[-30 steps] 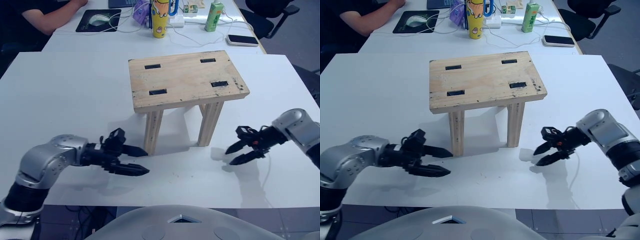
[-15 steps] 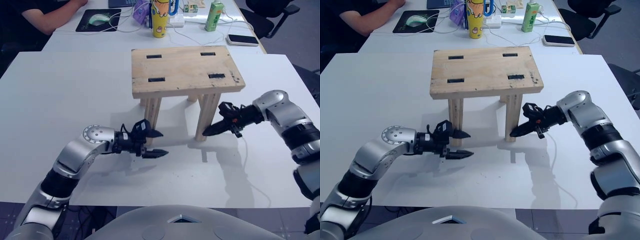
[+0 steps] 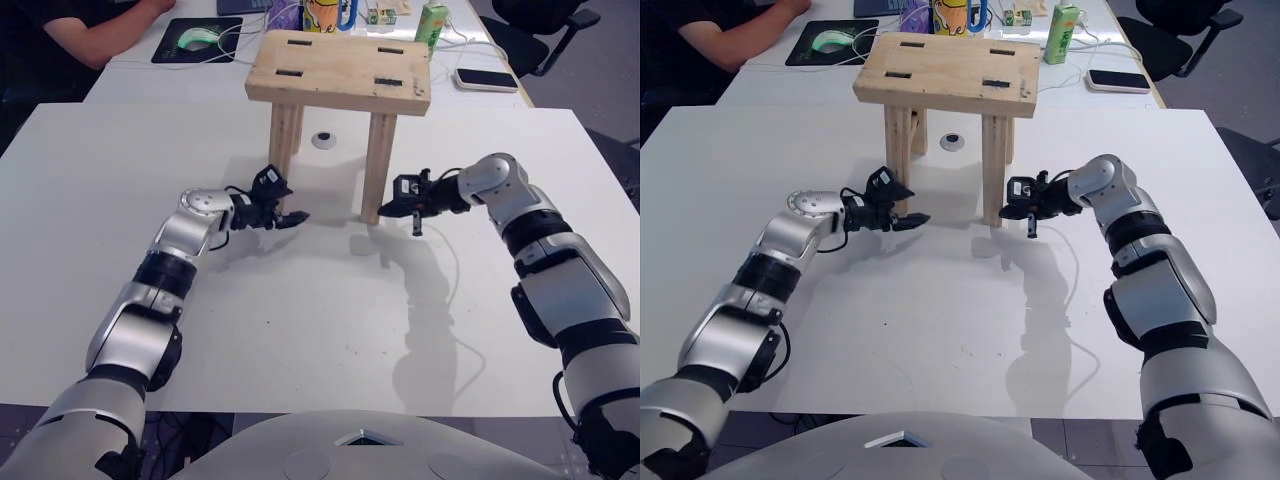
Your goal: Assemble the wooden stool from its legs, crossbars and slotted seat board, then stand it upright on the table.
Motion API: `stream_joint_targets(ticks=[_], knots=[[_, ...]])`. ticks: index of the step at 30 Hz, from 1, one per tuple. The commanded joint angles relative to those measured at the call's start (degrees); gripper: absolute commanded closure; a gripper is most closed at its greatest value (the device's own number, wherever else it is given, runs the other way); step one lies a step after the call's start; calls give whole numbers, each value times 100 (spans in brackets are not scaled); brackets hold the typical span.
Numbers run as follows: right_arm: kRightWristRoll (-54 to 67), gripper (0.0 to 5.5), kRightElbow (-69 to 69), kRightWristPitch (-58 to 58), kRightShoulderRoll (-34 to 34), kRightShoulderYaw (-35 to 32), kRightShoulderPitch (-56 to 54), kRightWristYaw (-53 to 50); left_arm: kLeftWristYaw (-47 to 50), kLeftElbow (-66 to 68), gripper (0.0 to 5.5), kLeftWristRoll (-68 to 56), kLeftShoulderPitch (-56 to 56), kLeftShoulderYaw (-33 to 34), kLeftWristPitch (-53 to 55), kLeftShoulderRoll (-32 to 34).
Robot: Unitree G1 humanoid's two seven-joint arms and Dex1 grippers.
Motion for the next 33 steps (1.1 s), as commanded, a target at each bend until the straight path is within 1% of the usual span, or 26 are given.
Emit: stream_joint_targets(ticks=[1, 5, 7, 11, 14, 17, 20, 22, 24, 26, 29, 30, 31, 33], knots=[[-1029, 549, 898, 176, 1050, 57, -1158, -3130, 1363, 3010, 194, 794, -1728, 289, -1410, -100], [-1250, 549, 1040, 452, 1368, -122, -1195, -4444, 2153, 3507, 194, 1019, -1946, 366, -1642, -10], [-1324, 549, 1080, 520, 1425, -195, -1141, -4879, 2388, 3638, 194, 1123, -1960, 413, -1728, -37], [-912, 549, 1083, 543, 1547, -880, -780, -4824, 2362, 3695, 194, 1163, -1683, 713, -2094, -181], [-404, 549, 993, 502, 1464, -1590, -277, -4654, 2211, 3493, 194, 922, -1169, 1091, -2431, -317], [54, 549, 793, 423, 1225, -2246, 448, -4631, 1942, 2691, 194, 227, -275, 1764, -2655, -540], [538, 549, 234, 207, 996, -2897, 1378, -4736, 2038, 1205, 194, -197, 862, 2125, -2564, -744], [974, 549, -371, 178, 1110, -3319, 1967, -4676, 2264, 176, 194, -412, 1520, 2289, -2292, -919], [1407, 549, -1076, 448, 1375, -3627, 2396, -4588, 2602, -590, 194, -493, 1996, 2417, -2125, -1082], [1765, 549, -1818, 839, 1601, -3828, 2708, -4656, 3112, -988, 194, -378, 2128, 2523, -2096, -1235], [1701, 549, -2541, 1335, 1790, -3987, 2917, -5460, 4077, -1179, 194, 226, 2012, 2517, -2209, -1383], [1694, 549, -2750, 1725, 1831, -3996, 2960, -5634, 4353, -1170, 194, 414, 1944, 2499, -2283, -1436], [1516, 549, -2926, 2015, 1804, -3900, 3008, -5797, 4518, -1155, 194, 481, 1883, 2505, -2307, -1497], [1356, 549, -3173, 2381, 1843, -3814, 3073, -6002, 4498, -1085, 194, 318, 1808, 2576, -2431, -1643]])
